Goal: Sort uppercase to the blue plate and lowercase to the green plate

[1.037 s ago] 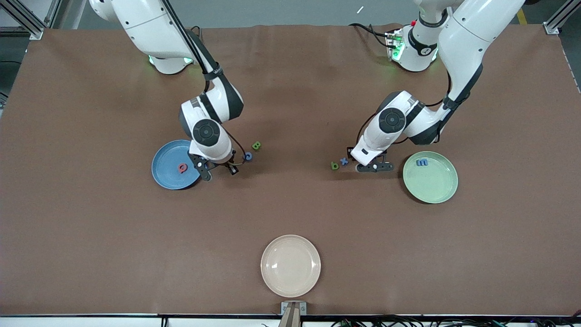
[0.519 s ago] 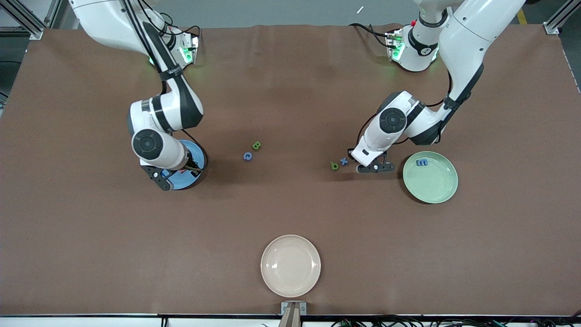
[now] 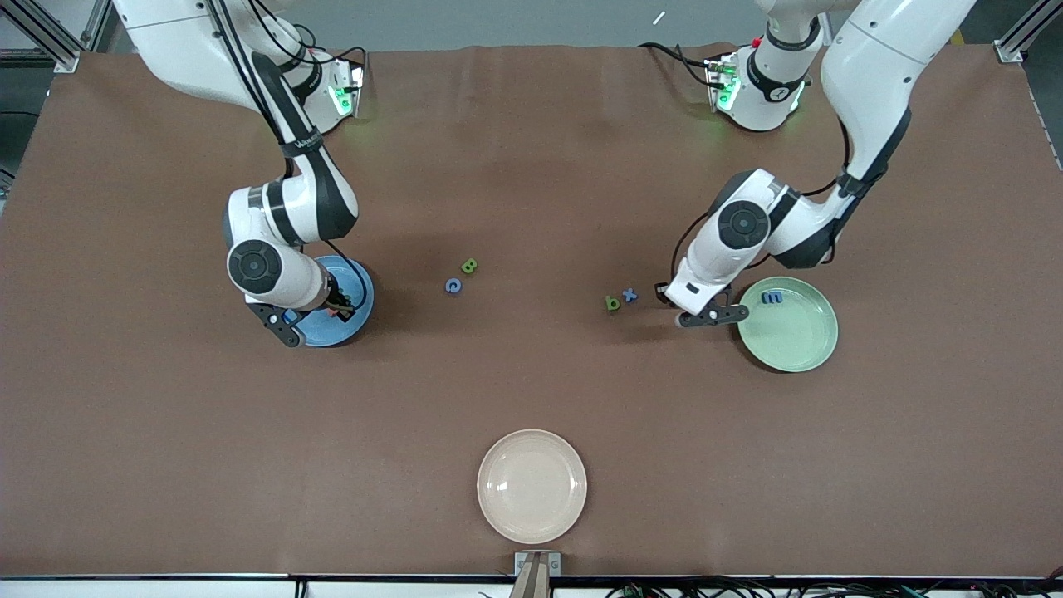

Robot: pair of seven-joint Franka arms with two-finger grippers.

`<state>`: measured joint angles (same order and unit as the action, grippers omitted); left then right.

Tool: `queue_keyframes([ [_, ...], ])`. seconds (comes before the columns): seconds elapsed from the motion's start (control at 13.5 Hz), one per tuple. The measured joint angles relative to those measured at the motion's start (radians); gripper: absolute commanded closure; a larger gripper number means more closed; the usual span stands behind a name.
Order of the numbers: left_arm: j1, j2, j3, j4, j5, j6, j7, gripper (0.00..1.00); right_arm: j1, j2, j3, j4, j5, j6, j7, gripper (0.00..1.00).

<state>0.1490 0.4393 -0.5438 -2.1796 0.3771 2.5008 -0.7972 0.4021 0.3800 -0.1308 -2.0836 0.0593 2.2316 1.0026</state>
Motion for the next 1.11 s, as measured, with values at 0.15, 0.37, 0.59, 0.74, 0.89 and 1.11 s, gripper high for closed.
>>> queue_keyframes([
  [0.15,0.054,-0.046,-0.001,0.001,0.0,-0.05,0.066,0.86,0.0,0.009,0.004,-0.003,0.0,0.013,0.0,0.98],
  [0.37,0.145,-0.071,0.0,-0.002,0.0,-0.081,0.192,0.86,0.001,0.028,0.006,-0.003,0.0,0.032,0.0,0.96],
  [0.59,0.254,-0.07,0.002,-0.009,0.0,-0.082,0.319,0.86,0.002,0.044,0.006,-0.003,0.0,0.041,0.0,0.8],
  [0.74,0.314,-0.063,0.002,-0.013,0.0,-0.082,0.381,0.86,0.002,0.047,0.007,-0.003,0.0,0.044,0.0,0.0],
  [0.89,0.35,-0.047,0.002,-0.018,0.0,-0.082,0.411,0.86,0.002,0.047,0.007,-0.001,0.0,0.044,0.0,0.0],
  [1.11,0.377,-0.015,0.002,-0.021,0.025,-0.082,0.422,0.85,0.002,0.047,0.012,0.008,0.001,0.034,0.0,0.0],
])
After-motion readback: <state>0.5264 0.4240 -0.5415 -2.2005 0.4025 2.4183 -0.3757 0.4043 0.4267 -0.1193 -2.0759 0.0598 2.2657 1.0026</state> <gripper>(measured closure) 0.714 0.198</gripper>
